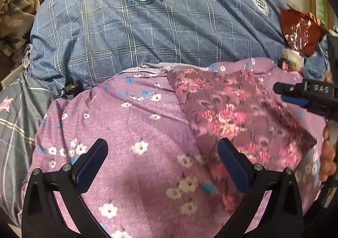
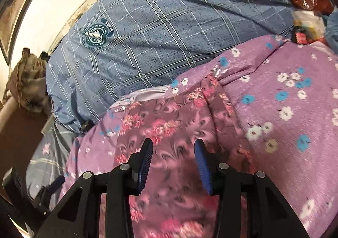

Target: Fold small clothes

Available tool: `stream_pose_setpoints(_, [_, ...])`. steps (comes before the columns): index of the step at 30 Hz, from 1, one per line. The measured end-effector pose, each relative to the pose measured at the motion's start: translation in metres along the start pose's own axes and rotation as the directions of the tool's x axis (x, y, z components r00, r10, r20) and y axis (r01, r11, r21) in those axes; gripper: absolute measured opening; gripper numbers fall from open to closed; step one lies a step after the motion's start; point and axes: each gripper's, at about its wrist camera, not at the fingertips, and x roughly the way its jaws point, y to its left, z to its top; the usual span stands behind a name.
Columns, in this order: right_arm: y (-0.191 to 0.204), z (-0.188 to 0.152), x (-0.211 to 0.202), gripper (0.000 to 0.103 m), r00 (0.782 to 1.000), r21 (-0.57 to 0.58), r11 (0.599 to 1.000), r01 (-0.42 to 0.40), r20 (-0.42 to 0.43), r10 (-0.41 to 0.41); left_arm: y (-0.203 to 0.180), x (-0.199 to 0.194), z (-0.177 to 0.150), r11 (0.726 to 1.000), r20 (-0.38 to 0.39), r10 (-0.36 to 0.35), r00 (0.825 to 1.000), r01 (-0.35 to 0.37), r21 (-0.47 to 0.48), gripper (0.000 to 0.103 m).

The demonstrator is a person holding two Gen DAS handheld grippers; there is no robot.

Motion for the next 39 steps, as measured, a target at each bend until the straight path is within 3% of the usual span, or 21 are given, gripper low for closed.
stream_pose_setpoints(10, [-0.008, -0.004, 0.038, 0.041, 0.994, 0.027, 1.000, -0.014, -0.106, 0.017, -0.015, 0.029, 0.004, 0.999, -0.071, -0.018, 0.997, 0.016, -0.030, 0.103])
stream_pose_setpoints(17, [-0.015, -0.004, 0.025, 0.042, 0.993, 0.020, 0.998, -0.064, -0.096, 0.065, -0.028, 0.054, -0.004, 1.000, -0.155, 0.016, 0.988, -0.017, -0.007, 0.103])
stream_pose_setpoints(21, [-0.016, -0.004, 0.013, 0.044, 0.996, -0.007, 0.998, -0.058, -0.070, 0.057, -0.029, 0.055, -0.005, 1.000, -0.154, 0.018, 0.988, -0.020, -0.012, 0.103])
stream_pose_setpoints(27, [-0.025, -0.009, 0.024, 0.042, 0.989, -0.003, 0.999, -0.042, -0.142, 0.041, -0.032, 0.059, -0.007, 1.000, -0.153, 0.023, 0.988, -0.024, -0.007, 0.103])
stream_pose_setpoints(36, [-0.025, -0.007, 0.006, 0.045, 0.992, 0.008, 0.997, -0.083, -0.091, 0.083, -0.030, 0.058, -0.005, 1.000, -0.146, 0.027, 0.989, -0.028, -0.008, 0.103])
stream_pose_setpoints(39, [-0.024, -0.009, 0.014, 0.045, 0.990, 0.003, 0.997, -0.072, -0.125, 0.071, -0.030, 0.057, -0.005, 0.999, -0.141, 0.030, 0.989, -0.031, -0.009, 0.103])
